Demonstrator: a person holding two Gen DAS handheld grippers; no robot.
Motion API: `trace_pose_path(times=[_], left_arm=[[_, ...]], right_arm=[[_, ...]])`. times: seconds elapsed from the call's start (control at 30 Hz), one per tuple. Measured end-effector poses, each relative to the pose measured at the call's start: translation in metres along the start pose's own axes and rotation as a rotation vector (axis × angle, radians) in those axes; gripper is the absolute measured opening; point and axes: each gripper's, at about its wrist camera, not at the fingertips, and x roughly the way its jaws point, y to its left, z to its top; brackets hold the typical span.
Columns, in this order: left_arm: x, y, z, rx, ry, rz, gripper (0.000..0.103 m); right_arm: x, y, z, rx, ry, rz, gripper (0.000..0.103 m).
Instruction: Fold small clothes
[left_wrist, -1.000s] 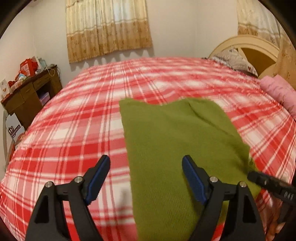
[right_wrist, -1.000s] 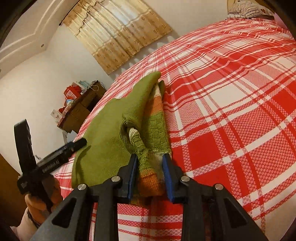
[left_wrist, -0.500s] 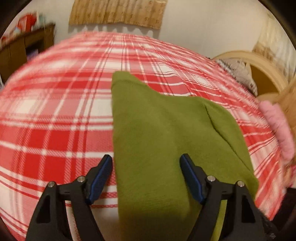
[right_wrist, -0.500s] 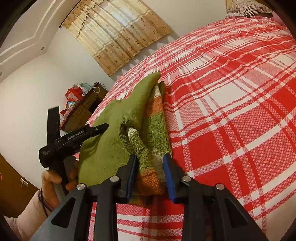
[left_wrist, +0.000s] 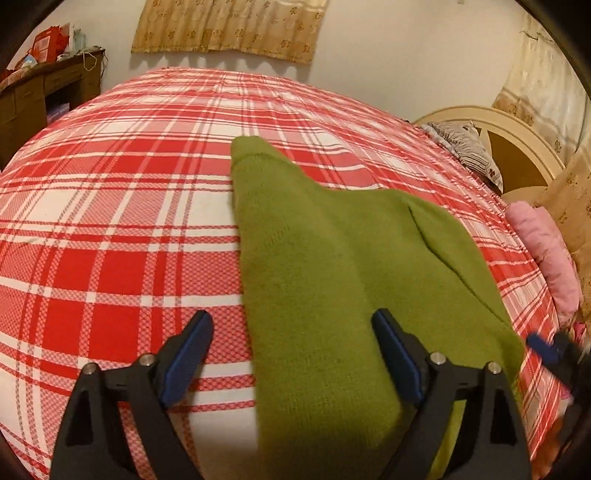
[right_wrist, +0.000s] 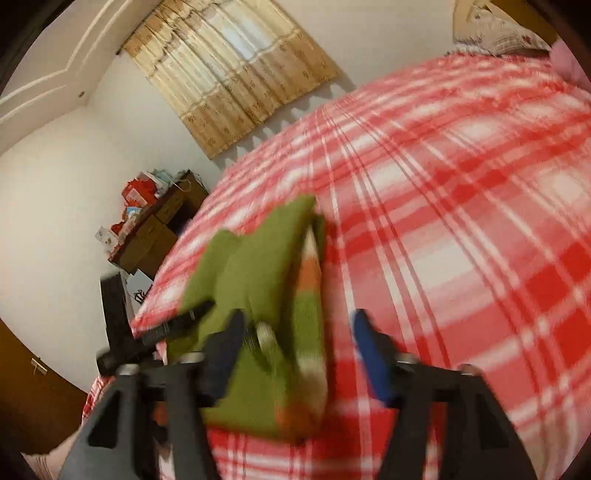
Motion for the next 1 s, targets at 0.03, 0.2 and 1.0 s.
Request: trace_pose_path(times=[0.03,0.2,1.0], left_arm=[[0.000,-0.001,0.000,-0.003,0.001,-0.004,0.091],[-0.001,0.000,-0.001,-0.003,-0.001,-0.005,0.091],[-0.003,0.002,0.000,0.007,-0.008,-0.046,0.083]], right_arm=[[0.007,0.000,0.005,-0.002,0.011,0.000,0.076],[0.081,0.000,0.020,-0.028,0.165,-0.008,0.076],[0.107,0.036,0.006,-0.276,0.208,-0.038,0.056]])
